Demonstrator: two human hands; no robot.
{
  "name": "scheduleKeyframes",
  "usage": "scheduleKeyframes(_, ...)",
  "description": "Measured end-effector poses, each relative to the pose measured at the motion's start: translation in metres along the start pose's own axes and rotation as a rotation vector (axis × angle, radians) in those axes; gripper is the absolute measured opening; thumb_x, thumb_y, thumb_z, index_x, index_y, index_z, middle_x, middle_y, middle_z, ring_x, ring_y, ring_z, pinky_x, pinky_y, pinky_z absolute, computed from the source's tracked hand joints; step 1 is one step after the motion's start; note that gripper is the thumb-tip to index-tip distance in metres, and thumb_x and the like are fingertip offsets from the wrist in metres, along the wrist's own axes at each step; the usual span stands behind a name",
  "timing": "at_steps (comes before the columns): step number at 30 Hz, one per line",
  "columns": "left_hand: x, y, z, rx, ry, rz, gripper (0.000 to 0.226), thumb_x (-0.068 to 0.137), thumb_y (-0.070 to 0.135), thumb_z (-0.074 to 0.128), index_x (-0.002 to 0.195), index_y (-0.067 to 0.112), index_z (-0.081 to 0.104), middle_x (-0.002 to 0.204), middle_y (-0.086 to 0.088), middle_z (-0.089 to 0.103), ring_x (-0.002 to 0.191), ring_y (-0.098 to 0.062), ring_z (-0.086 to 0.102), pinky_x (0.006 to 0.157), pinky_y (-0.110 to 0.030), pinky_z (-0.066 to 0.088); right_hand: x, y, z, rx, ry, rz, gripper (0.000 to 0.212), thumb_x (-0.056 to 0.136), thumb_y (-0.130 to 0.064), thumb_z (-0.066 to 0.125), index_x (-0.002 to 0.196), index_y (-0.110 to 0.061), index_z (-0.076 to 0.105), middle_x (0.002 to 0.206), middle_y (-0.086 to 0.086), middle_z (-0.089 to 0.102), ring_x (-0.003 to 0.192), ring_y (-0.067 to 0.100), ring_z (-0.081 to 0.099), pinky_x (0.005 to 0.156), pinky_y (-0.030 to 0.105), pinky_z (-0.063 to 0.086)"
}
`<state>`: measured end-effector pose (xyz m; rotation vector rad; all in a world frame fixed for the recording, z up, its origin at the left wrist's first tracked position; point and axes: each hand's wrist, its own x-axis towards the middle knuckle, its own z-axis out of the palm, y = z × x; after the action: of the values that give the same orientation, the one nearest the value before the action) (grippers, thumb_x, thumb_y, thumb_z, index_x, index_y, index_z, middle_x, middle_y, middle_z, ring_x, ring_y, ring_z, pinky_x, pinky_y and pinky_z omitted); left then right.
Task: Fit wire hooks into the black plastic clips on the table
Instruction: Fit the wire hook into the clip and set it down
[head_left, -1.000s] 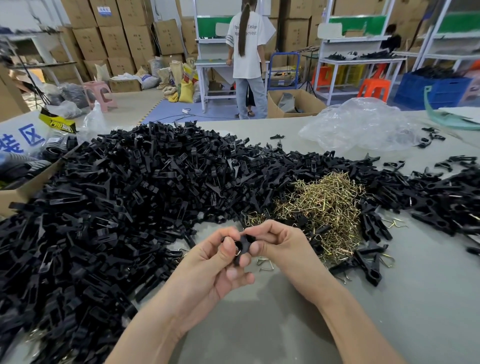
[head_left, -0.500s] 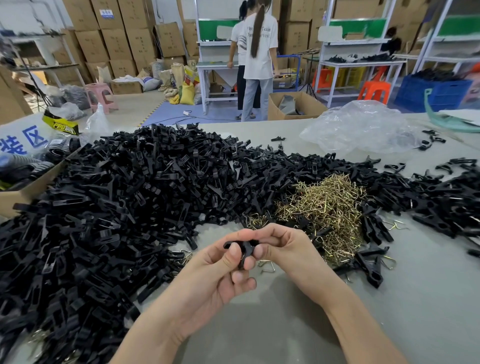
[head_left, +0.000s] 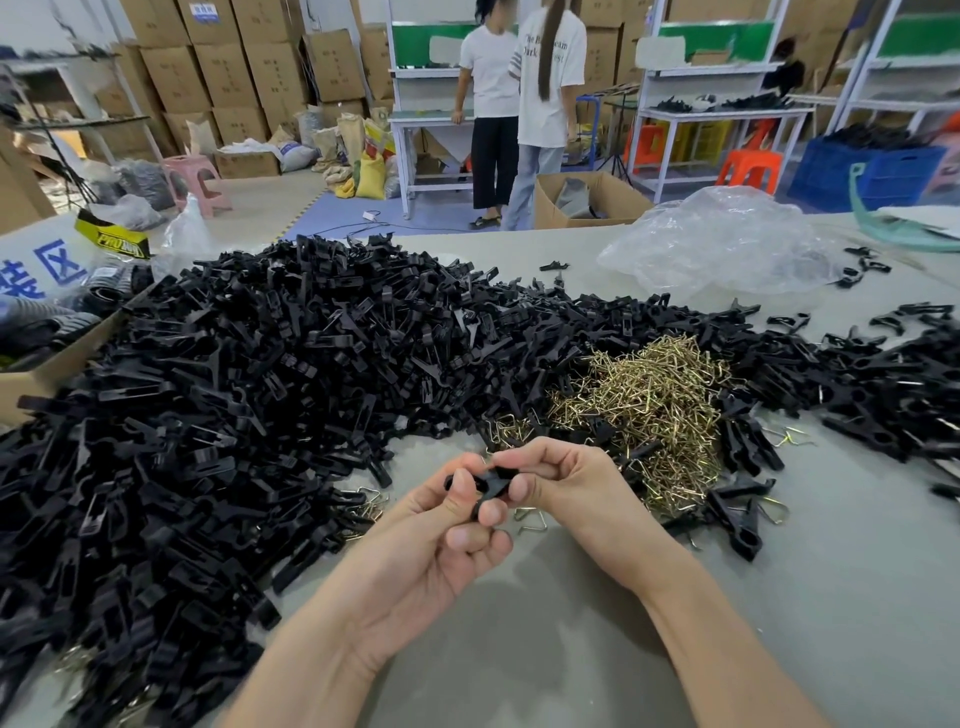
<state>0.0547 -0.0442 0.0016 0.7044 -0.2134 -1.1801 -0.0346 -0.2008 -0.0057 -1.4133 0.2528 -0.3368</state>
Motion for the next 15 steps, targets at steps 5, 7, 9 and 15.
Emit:
scheduleKeyframes(5, 0.0030, -0.0034, 0.0040, -0.064, 0.077, -0.018, 0.016, 0.085, 0.021, 0.059, 0.078, 0.016, 0.073, 0.066, -0.005, 0.052, 0.038, -0.003, 0.039, 0.069, -0.025, 0.057, -0.0010, 0.0021, 0.0014, -0.002, -0.018, 0.001, 0.026, 0.076, -0.015, 0.077, 0.102, -0.013, 0.076, 0.086, 0.005, 0.078, 0.078, 0.011, 0.072, 0.077, 0.017, 0.054)
scheduleKeyframes(7, 0.0041, -0.0056, 0.0059, -0.092, 0.103, -0.023, 0.014, 0.084, 0.021, 0.060, 0.077, 0.016, 0.071, 0.064, -0.003, 0.051, 0.037, -0.003, 0.038, 0.067, -0.025, 0.058, -0.0002, 0.0031, 0.0015, -0.013, -0.013, -0.005, 0.025, 0.077, -0.017, 0.076, 0.102, -0.013, 0.076, 0.083, 0.006, 0.077, 0.077, 0.010, 0.072, 0.076, 0.017, 0.054)
scheduleKeyframes(9, 0.0044, -0.0049, 0.0083, -0.112, 0.067, -0.021, 0.017, 0.084, 0.024, 0.061, 0.076, 0.017, 0.074, 0.067, -0.002, 0.054, 0.039, -0.002, 0.042, 0.065, -0.025, 0.058, -0.0002, 0.0039, 0.0012, 0.004, -0.008, -0.010, 0.026, 0.078, -0.019, 0.076, 0.104, -0.012, 0.076, 0.091, 0.019, 0.076, 0.082, 0.017, 0.073, 0.079, 0.021, 0.056)
scheduleKeyframes(15, 0.0044, -0.0007, 0.0057, -0.195, -0.003, -0.017, 0.024, 0.092, 0.024, 0.056, 0.088, 0.015, 0.078, 0.070, -0.001, 0.056, 0.041, -0.002, 0.045, 0.059, -0.025, 0.056, 0.0004, 0.0038, 0.0006, 0.084, -0.027, -0.010, 0.026, 0.080, -0.025, 0.076, 0.104, -0.015, 0.078, 0.091, 0.011, 0.077, 0.082, 0.015, 0.070, 0.082, 0.022, 0.055)
